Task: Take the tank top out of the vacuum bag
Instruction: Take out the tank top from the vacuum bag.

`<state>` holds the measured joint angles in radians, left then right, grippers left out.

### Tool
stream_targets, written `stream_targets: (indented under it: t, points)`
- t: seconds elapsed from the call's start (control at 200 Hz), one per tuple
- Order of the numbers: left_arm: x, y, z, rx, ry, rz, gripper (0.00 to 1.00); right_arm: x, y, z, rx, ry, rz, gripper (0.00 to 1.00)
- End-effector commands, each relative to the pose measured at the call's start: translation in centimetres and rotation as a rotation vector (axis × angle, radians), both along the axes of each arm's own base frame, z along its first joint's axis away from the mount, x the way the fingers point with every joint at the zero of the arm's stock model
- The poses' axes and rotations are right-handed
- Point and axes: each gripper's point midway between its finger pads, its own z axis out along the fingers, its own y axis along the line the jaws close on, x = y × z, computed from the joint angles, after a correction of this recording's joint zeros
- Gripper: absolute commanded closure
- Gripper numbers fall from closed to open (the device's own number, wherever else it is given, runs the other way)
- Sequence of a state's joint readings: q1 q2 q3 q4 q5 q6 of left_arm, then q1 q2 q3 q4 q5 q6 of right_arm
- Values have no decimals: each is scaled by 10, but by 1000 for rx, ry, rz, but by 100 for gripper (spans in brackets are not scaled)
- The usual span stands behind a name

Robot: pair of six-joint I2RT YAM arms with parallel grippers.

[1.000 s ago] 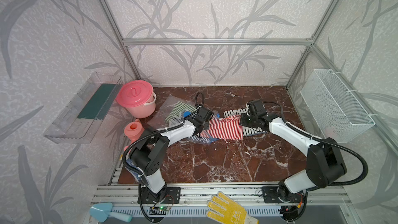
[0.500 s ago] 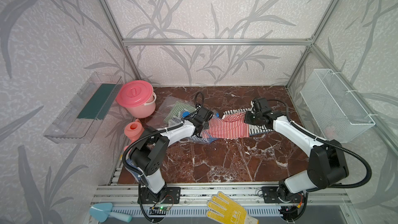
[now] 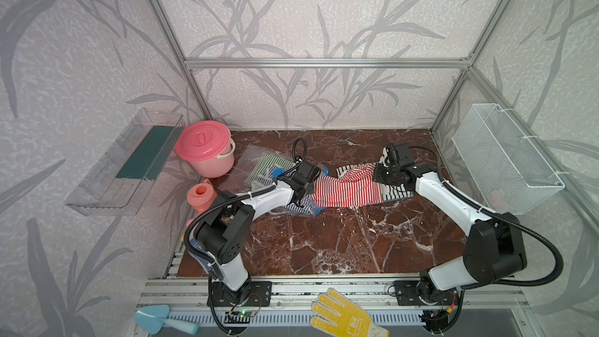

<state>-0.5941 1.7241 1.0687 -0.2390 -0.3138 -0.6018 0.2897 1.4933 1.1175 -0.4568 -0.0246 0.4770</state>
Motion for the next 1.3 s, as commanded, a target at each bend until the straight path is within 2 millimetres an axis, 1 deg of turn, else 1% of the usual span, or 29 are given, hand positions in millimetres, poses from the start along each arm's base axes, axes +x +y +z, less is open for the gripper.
stream_targets:
  t: [0.0, 0.115, 0.285, 0.43, 0.79, 1.02, 1.155, 1.295]
  points:
    - [-1, 14, -4, 48, 8, 31, 100, 4, -12, 27, -20, -64, -19, 100]
    - [-1, 15, -4, 55, 8, 33, 100, 4, -17, 29, -20, -68, -35, 100]
    - [-1, 16, -3, 59, 4, 35, 100, 3, -18, 35, -12, -79, -33, 100]
    - [-1, 16, -4, 60, 8, 36, 100, 4, -22, 39, -16, -84, -37, 100]
    - [-1, 16, -5, 59, 11, 34, 100, 8, -29, 56, -14, -114, -46, 100]
    - [-1, 15, -6, 61, 13, 32, 100, 9, -42, 54, -86, -77, -62, 100]
    - [-1, 16, -6, 62, 13, 34, 100, 14, -44, 54, -79, -73, -65, 100]
    - [-1, 15, -6, 63, 13, 33, 100, 23, -47, 58, -90, -77, -68, 100]
